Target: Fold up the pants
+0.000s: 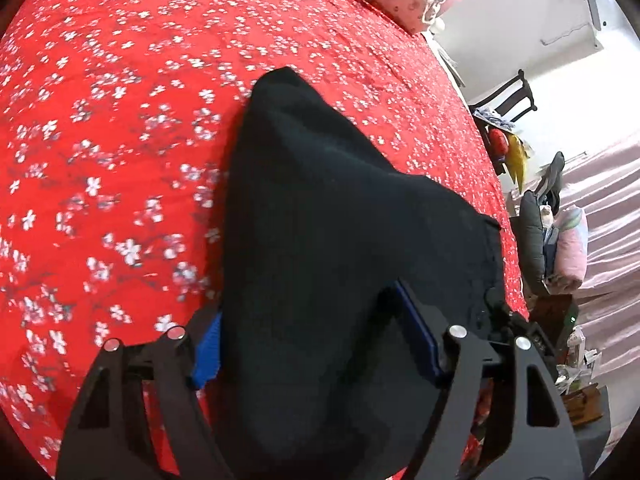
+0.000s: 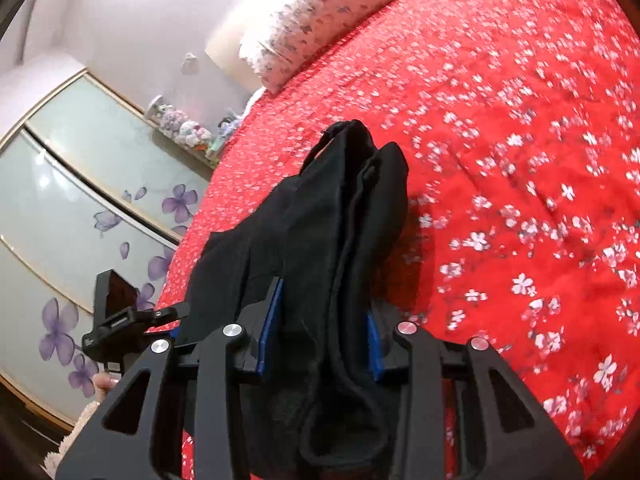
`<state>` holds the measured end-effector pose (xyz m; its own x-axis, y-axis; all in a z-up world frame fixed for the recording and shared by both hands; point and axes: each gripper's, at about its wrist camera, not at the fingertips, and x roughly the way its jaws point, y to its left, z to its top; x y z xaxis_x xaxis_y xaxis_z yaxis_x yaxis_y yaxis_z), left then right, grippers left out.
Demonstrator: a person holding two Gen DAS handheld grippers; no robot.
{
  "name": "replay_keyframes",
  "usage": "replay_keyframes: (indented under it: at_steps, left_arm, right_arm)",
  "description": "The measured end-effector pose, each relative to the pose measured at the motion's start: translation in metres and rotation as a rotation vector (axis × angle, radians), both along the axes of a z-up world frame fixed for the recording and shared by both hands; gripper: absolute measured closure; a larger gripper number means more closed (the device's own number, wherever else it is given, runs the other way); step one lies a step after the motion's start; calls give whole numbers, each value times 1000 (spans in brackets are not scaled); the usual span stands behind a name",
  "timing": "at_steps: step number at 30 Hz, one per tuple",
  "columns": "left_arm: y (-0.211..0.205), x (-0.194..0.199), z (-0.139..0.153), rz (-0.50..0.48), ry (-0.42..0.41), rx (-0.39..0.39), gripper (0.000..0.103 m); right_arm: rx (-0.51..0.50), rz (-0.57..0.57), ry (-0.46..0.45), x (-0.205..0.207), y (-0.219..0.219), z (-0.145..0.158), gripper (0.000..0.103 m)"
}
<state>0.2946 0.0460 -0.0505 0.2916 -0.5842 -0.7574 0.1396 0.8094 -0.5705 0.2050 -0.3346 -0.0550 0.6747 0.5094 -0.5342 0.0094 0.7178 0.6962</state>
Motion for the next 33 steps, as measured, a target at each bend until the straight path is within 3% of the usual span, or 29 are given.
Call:
replay_keyframes:
  at_steps: [5, 7, 9, 10, 13, 19, 27, 33]
  left_arm:
    - [-10, 2, -1, 15, -3, 70, 32]
    - [-15, 0, 2, 15, -19, 120, 43]
    - [-25, -6, 10, 1, -57, 175, 55]
    - [-25, -6, 12, -2, -65, 182, 66]
    - [-23, -10, 26, 9, -86, 145, 84]
    - [-29, -23, 47, -2, -149, 125, 90]
    - [-44, -32, 81, -12, -256, 27, 91]
    - [-64, -26, 77, -22, -286, -16, 91]
  right_arm:
    - [-11, -1, 72, 7, 0, -11, 48]
    - [-17, 5, 76, 7, 2, -11, 48]
    - [-6, 8, 68, 5, 2, -11, 56]
    - [11, 11, 58, 4, 1, -10, 58]
    - [78, 11, 25, 0, -2, -5, 65]
    - [186, 5, -22, -4, -14, 1, 69]
    - [384, -9, -122, -9, -41, 14, 78]
    - [377, -68, -150, -10, -60, 18, 78]
